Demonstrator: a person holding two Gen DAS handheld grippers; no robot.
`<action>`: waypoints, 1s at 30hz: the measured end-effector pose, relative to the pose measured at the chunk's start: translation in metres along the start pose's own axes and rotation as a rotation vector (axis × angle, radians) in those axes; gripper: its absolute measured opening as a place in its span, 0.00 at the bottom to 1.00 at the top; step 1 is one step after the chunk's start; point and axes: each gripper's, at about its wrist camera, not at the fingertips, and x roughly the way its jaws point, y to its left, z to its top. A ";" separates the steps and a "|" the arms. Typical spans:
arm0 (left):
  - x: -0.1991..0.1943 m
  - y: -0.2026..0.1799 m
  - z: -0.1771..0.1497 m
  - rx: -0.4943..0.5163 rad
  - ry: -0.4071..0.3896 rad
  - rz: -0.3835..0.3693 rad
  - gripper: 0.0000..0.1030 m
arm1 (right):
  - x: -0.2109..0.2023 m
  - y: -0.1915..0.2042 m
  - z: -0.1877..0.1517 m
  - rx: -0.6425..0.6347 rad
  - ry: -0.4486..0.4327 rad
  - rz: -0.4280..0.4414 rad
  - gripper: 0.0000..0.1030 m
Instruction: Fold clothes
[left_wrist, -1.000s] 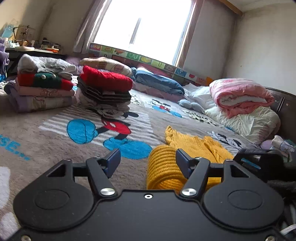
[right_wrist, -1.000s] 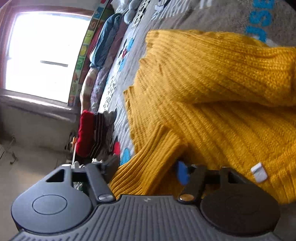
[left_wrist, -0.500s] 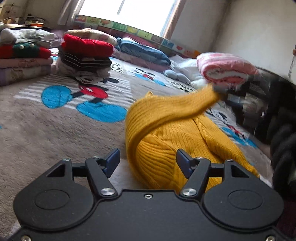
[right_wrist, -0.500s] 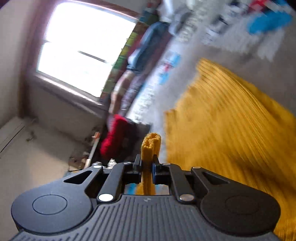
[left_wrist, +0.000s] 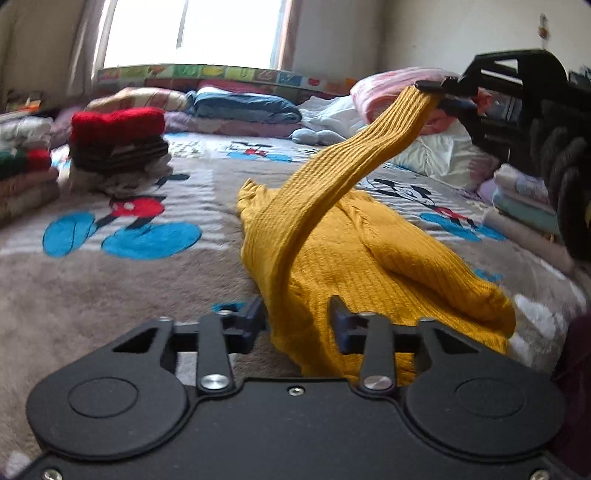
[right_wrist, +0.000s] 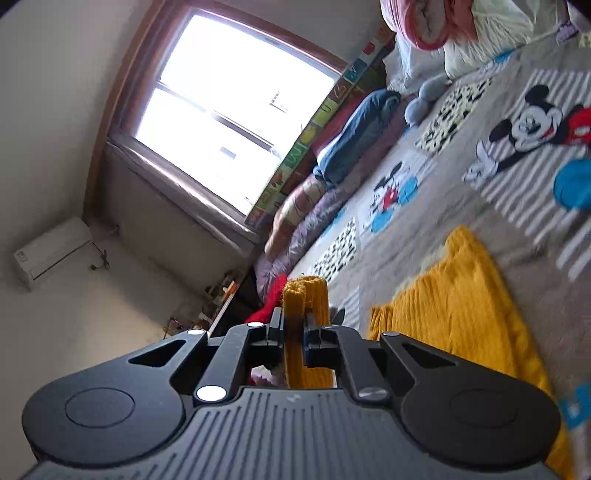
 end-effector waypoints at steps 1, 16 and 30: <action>0.000 -0.005 0.000 0.035 -0.007 0.005 0.24 | -0.004 -0.003 0.004 -0.001 -0.007 0.003 0.11; 0.011 -0.072 -0.029 0.639 -0.010 0.086 0.16 | -0.076 -0.072 0.029 0.063 -0.110 -0.037 0.10; 0.013 -0.075 -0.030 0.702 0.046 0.046 0.16 | -0.128 -0.141 -0.006 0.186 -0.165 -0.151 0.09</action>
